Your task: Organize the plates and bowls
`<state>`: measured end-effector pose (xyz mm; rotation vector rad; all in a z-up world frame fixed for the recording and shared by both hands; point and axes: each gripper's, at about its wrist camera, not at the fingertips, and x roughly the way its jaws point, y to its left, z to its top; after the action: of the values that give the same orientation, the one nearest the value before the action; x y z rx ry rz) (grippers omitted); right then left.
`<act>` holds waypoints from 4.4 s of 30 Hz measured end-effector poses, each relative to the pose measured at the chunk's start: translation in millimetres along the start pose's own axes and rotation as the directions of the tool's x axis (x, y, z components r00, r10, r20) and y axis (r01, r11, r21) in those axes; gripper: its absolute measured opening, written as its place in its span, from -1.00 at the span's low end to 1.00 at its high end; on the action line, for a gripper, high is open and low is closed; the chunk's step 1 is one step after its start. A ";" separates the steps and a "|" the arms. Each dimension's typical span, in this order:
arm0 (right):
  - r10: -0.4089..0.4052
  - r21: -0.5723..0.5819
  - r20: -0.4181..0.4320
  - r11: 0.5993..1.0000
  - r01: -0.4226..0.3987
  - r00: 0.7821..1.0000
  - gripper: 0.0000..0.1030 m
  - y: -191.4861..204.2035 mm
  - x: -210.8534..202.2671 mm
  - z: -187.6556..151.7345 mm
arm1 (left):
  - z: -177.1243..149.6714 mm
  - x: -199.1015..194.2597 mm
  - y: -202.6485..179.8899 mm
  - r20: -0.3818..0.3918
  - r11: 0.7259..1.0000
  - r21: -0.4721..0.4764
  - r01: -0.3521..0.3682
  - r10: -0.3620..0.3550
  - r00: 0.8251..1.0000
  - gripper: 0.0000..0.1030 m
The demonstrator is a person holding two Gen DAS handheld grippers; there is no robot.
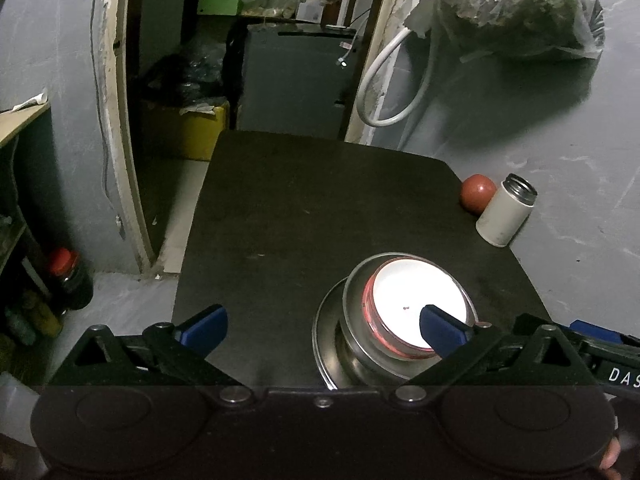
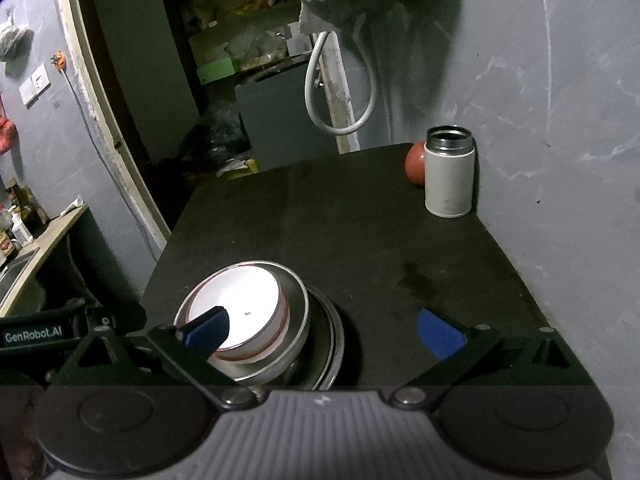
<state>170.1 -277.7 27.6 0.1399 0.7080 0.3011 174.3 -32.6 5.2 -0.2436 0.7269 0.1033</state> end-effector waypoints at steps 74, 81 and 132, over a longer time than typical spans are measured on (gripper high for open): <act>-0.167 0.052 0.155 0.986 0.161 0.974 0.99 89.2 -120.7 -100.5 | -76.8 -125.0 70.7 0.122 0.980 0.180 0.087 -0.110 0.986 0.98; -0.171 0.058 0.158 0.985 0.164 0.972 0.99 92.7 -125.2 -107.2 | -83.6 -131.4 75.0 0.126 0.978 0.192 0.087 -0.112 0.986 0.98; -0.199 0.063 0.066 0.979 0.195 0.978 0.99 82.5 -123.3 -138.1 | -114.4 -121.3 75.9 0.057 0.971 0.221 0.086 -0.101 0.993 0.98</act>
<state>-28.0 -235.3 18.7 0.1324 0.6530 0.0861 -3.1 10.5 -10.1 -0.0632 0.6526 -0.0580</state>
